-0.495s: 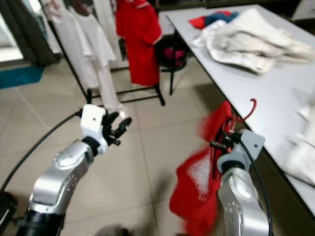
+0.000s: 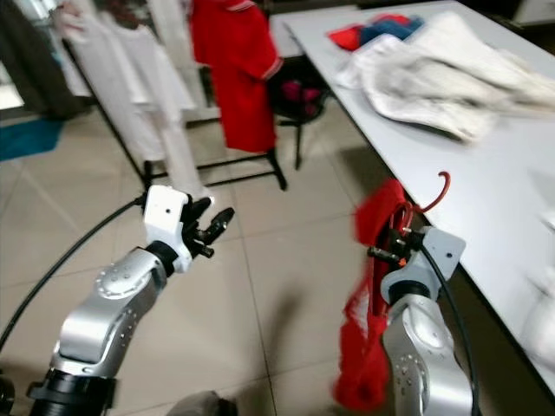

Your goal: Hang hanger

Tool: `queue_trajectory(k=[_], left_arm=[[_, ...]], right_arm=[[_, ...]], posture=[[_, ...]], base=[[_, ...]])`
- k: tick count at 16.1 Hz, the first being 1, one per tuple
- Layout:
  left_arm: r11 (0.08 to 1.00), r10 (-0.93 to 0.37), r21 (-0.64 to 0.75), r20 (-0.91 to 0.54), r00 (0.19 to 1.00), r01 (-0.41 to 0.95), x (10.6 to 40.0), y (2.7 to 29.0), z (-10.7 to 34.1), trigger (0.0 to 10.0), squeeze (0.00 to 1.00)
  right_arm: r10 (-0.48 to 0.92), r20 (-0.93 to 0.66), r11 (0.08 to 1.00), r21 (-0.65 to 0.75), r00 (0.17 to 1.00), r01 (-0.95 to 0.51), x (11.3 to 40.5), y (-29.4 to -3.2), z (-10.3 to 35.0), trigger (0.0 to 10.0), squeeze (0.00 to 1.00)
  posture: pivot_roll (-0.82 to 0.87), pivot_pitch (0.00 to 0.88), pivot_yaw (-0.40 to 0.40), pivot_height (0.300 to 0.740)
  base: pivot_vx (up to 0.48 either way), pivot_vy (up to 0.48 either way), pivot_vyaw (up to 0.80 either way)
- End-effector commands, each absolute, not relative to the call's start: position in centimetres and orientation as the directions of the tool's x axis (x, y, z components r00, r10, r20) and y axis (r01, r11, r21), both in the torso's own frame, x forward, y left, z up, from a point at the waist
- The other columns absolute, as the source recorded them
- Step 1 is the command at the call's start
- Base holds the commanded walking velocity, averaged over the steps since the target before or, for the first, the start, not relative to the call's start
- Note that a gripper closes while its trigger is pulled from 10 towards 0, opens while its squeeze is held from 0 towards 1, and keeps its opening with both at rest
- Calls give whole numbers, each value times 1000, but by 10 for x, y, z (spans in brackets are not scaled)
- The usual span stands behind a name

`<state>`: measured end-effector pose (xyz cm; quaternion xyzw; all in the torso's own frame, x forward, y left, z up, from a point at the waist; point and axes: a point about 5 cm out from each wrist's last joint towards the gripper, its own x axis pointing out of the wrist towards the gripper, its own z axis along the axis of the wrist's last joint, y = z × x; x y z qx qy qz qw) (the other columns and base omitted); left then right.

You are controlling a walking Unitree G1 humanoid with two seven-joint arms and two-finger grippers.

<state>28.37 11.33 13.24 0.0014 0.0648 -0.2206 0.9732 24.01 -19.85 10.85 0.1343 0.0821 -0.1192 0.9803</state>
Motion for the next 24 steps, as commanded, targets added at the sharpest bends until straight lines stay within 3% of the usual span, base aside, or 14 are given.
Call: queue_trajectory(k=[1, 6, 9, 22, 24], left_arm=[[914, -405, -21, -138, 904, 406, 284, 121, 131, 10000, 0], [912, -409, -21, -136, 902, 410, 284, 120, 131, 10000, 0], [910, -412, -18, -133, 901, 414, 285, 119, 131, 10000, 0], [906, -420, -14, -135, 897, 422, 285, 119, 131, 10000, 0], [906, -421, -15, -138, 897, 423, 284, 118, 130, 10000, 0]], right_arm=[[-182, -153, 944, 250, 971, 216, 243, -192, 118, 10000, 0], [-164, -154, 952, 232, 974, 197, 244, -190, 118, 10000, 0], [-174, -172, 950, 230, 970, 211, 244, -190, 114, 10000, 0], [-194, -181, 945, 229, 964, 233, 243, -191, 113, 10000, 0], [-185, -193, 946, 230, 964, 227, 243, -190, 111, 10000, 0]], posture=[[-2, 106, 39, 740], [-3, 102, 41, 740], [-1, 96, 41, 740], [0, 97, 46, 740], [-1, 100, 46, 740]], base=[[386, 0, 0], [383, 0, 0], [386, 0, 744], [384, 0, 0], [386, 0, -800]])
